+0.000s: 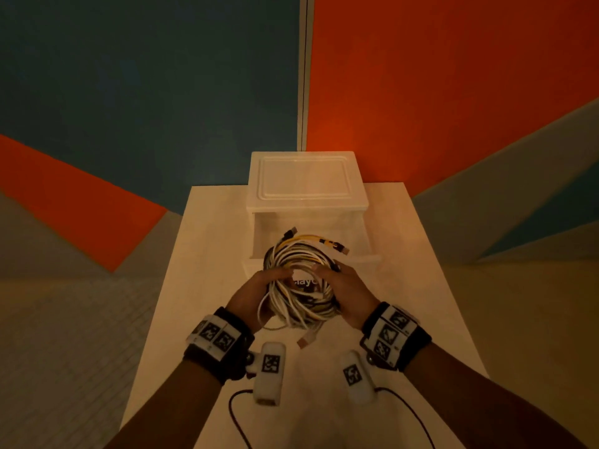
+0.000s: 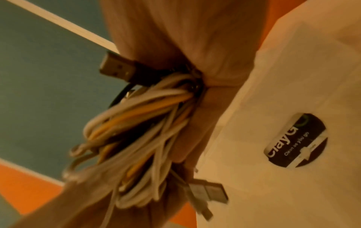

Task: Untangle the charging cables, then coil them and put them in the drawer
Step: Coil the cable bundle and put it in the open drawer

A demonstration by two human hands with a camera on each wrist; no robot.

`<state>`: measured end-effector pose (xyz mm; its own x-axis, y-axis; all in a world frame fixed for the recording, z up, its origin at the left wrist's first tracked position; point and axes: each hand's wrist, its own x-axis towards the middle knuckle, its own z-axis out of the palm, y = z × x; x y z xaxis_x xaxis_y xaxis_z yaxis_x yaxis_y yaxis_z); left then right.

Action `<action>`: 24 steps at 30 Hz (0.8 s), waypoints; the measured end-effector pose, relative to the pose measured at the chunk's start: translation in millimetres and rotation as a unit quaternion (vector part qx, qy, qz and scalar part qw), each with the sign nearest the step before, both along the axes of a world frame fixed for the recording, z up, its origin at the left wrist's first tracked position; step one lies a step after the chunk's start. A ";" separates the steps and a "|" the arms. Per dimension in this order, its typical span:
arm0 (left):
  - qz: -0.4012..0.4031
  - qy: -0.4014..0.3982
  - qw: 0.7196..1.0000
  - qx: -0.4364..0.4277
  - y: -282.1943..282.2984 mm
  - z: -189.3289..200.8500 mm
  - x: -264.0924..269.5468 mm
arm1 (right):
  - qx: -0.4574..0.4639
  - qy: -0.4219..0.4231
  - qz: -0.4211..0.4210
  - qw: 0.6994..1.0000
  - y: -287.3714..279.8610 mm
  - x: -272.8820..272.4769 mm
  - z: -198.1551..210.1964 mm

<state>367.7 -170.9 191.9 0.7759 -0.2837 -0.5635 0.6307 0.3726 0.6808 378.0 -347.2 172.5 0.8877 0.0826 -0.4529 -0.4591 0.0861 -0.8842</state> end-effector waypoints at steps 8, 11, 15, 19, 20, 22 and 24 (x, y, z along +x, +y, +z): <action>0.021 0.018 0.999 -0.047 -20.6 -0.4 60.2 | -0.064 0.181 0.051 0.980 -13.1 100.7 -6.2; 0.018 0.060 0.993 0.096 -12.5 -26.5 80.2 | -0.078 0.200 0.028 0.976 -17.4 141.1 -19.6; 0.039 0.023 0.963 0.267 4.7 -76.5 85.9 | -0.144 0.197 0.062 0.968 -24.9 180.3 -50.4; 0.052 -0.107 0.874 0.471 14.1 -100.8 73.5 | -0.334 0.120 0.174 0.918 -23.1 200.9 -70.3; 0.044 -0.124 0.856 0.500 13.9 -101.7 71.6 | -0.372 0.106 0.206 0.899 -25.7 209.1 -87.4; 0.035 -0.157 0.827 0.538 12.2 -102.4 70.2 | -0.452 0.052 0.218 0.864 -39.1 238.1 -148.5; 0.045 -0.169 0.811 0.558 10.0 -104.9 69.4 | -0.492 0.060 0.204 0.844 -48.3 266.1 -209.9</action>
